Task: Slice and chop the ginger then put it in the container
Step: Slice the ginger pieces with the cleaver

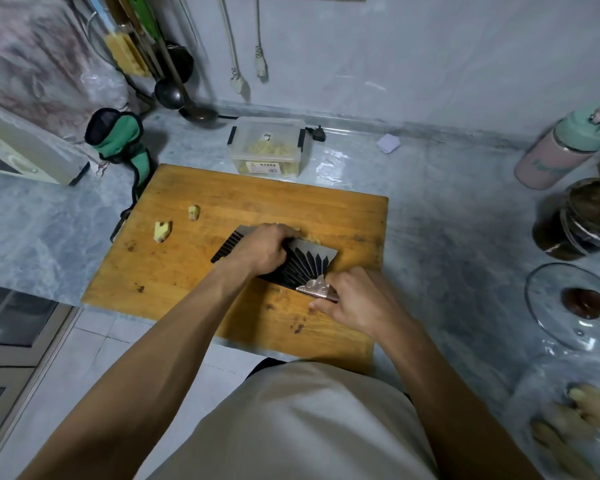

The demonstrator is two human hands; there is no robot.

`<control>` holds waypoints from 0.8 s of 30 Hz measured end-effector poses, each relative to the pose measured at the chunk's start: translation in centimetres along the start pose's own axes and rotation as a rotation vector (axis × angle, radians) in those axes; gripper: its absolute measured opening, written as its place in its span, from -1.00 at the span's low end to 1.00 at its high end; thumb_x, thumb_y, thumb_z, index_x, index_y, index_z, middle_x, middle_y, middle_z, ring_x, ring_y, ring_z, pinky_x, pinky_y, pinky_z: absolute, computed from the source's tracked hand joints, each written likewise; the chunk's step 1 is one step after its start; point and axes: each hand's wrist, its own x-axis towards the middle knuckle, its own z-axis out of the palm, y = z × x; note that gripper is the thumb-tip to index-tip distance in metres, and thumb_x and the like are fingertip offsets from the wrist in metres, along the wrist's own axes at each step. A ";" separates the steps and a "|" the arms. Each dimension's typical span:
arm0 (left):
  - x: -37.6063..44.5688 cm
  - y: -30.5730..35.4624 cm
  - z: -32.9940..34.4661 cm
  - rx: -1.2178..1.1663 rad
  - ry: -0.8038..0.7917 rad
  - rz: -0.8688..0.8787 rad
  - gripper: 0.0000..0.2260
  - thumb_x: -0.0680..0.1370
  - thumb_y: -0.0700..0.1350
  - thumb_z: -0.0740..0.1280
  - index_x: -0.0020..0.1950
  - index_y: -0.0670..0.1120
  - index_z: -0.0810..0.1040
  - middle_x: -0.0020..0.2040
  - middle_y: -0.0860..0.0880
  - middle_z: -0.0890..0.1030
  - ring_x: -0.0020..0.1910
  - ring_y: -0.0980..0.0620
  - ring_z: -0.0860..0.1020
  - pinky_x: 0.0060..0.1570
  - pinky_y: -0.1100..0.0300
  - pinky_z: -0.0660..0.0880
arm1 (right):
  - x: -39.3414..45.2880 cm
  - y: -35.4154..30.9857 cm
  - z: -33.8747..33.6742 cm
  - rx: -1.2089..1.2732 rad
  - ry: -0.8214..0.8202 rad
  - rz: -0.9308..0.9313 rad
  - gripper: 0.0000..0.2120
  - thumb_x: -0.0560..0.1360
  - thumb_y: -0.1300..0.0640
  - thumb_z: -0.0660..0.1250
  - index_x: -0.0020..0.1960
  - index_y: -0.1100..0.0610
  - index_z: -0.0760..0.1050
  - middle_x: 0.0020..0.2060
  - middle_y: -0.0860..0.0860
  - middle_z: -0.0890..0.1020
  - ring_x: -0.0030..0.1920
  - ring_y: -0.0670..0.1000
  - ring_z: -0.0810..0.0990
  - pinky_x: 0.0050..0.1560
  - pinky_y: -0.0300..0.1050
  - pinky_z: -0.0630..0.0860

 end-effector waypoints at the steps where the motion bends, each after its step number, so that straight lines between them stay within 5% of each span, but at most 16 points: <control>1: 0.2 0.1 0.0 -0.020 -0.015 -0.008 -0.46 0.43 -0.41 0.19 0.37 -0.08 0.53 0.34 -0.12 0.55 0.33 -0.12 0.49 0.33 -0.02 0.42 | 0.0 0.1 0.0 0.008 -0.003 0.005 -0.64 0.55 -0.25 0.36 -0.15 0.02 0.40 -0.27 -0.04 0.55 -0.28 0.01 0.52 -0.25 -0.11 0.41; 4: 0.0 0.4 -0.4 -0.125 0.120 0.007 -0.42 0.39 -0.45 0.16 0.35 -0.11 0.55 0.33 -0.10 0.56 0.32 -0.07 0.50 0.35 0.17 0.40 | -0.1 0.4 -0.1 0.040 0.000 0.025 -0.61 0.52 -0.27 0.38 -0.19 0.02 0.39 -0.30 -0.06 0.52 -0.30 -0.01 0.50 -0.26 -0.13 0.37; 7: -0.8 0.8 -1.0 -0.209 0.328 0.012 -0.55 0.43 -0.45 0.19 0.23 -0.17 0.63 0.22 -0.11 0.63 0.20 -0.05 0.56 0.16 0.47 0.33 | -0.1 0.9 0.1 0.125 -0.020 0.073 -0.61 0.51 -0.26 0.39 -0.24 0.00 0.37 -0.32 -0.09 0.51 -0.31 -0.04 0.52 -0.28 -0.12 0.40; 11: -3.5 0.0 -0.9 -0.375 0.696 -0.091 -0.71 0.48 -0.29 0.22 0.07 -0.13 0.68 0.04 -0.01 0.65 0.02 0.16 0.53 0.04 0.32 0.45 | -0.1 1.2 1.1 0.392 0.000 0.157 -0.62 0.53 -0.22 0.39 -0.28 0.03 0.47 -0.39 -0.09 0.51 -0.39 -0.06 0.51 -0.38 -0.11 0.38; 14: -5.9 -1.7 0.2 -0.537 0.876 -0.259 -0.74 0.50 -0.27 0.19 -0.01 -0.10 0.67 -0.05 0.01 0.67 -0.02 0.11 0.60 0.05 0.21 0.52 | 0.0 1.3 1.4 0.559 0.070 0.186 -0.55 0.55 -0.20 0.37 -0.32 0.13 0.49 -0.46 0.01 0.49 -0.46 -0.02 0.44 -0.43 -0.06 0.30; 18: -7.4 -3.4 2.3 -0.439 0.608 -0.384 -0.76 0.54 -0.33 0.28 0.04 -0.08 0.67 0.02 0.03 0.66 0.05 0.03 0.60 0.10 0.21 0.49 | 0.7 0.8 1.1 0.760 0.117 0.206 -0.48 0.53 -0.21 0.38 -0.31 0.23 0.49 -0.38 0.20 0.60 -0.44 0.17 0.53 -0.40 0.10 0.50; 21: -7.1 -4.0 3.3 -0.356 0.414 -0.365 -0.73 0.53 -0.30 0.35 0.20 -0.10 0.64 0.17 -0.07 0.62 0.12 -0.04 0.58 0.15 0.27 0.43 | 1.2 0.1 0.8 0.870 0.113 0.200 -0.52 0.55 -0.17 0.38 -0.37 0.15 0.46 -0.48 0.05 0.55 -0.51 -0.02 0.48 -0.42 -0.02 0.46; 24: -6.3 -4.3 3.9 -0.269 0.284 -0.316 -0.64 0.52 -0.27 0.37 0.31 -0.07 0.57 0.24 -0.09 0.54 0.17 -0.06 0.55 0.18 0.33 0.38 | 1.6 -0.6 0.4 0.923 0.095 0.216 -0.50 0.56 -0.13 0.39 -0.31 0.27 0.51 -0.52 -0.02 0.55 -0.54 -0.06 0.49 -0.45 -0.10 0.45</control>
